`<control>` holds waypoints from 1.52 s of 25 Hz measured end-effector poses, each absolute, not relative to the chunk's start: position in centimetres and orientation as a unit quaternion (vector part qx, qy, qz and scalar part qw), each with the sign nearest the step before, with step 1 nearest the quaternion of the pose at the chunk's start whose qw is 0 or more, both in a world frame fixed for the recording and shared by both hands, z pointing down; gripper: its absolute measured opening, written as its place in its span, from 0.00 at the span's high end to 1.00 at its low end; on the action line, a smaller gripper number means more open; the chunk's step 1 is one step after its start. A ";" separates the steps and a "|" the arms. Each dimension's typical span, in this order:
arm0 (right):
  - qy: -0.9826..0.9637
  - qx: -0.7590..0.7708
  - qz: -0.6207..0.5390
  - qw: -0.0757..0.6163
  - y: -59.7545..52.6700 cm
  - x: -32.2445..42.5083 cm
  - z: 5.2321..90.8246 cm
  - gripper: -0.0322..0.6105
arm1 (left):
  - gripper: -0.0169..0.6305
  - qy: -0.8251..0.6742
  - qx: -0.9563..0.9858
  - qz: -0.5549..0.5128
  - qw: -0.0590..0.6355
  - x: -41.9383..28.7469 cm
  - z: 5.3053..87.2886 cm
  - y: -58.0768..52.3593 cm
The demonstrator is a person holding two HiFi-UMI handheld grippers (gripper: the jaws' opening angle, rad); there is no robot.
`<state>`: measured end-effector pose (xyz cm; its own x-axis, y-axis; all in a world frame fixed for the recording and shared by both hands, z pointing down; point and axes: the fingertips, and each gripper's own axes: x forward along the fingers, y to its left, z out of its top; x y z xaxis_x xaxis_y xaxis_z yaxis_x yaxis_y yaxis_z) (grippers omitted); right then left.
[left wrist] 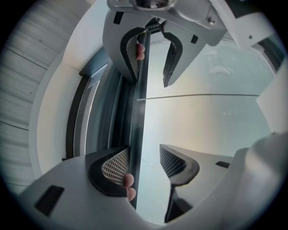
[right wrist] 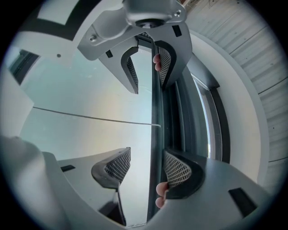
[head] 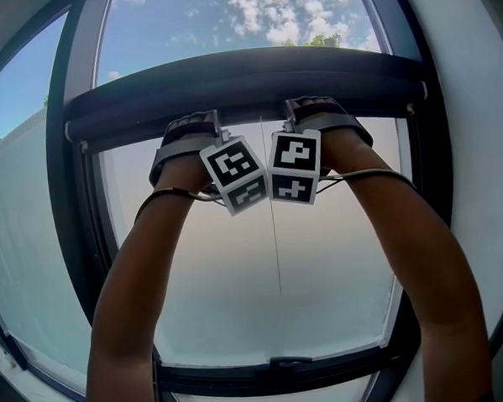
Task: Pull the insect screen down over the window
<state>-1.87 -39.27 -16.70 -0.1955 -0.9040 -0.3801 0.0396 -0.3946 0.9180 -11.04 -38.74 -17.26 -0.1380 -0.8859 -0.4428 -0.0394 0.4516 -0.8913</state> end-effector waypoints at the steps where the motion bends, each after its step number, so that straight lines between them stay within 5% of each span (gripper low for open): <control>1: -0.420 0.519 -0.649 0.364 -39.2 -1.9 -16.6 0.62 | 0.65 0.649 -0.359 -0.383 0.550 -11.0 -17.2 -38.7; 38: -0.498 0.420 -0.619 0.438 -38.5 -1.3 -0.8 0.64 | 0.66 0.546 -0.507 -0.459 0.484 -10.1 -0.8 -38.0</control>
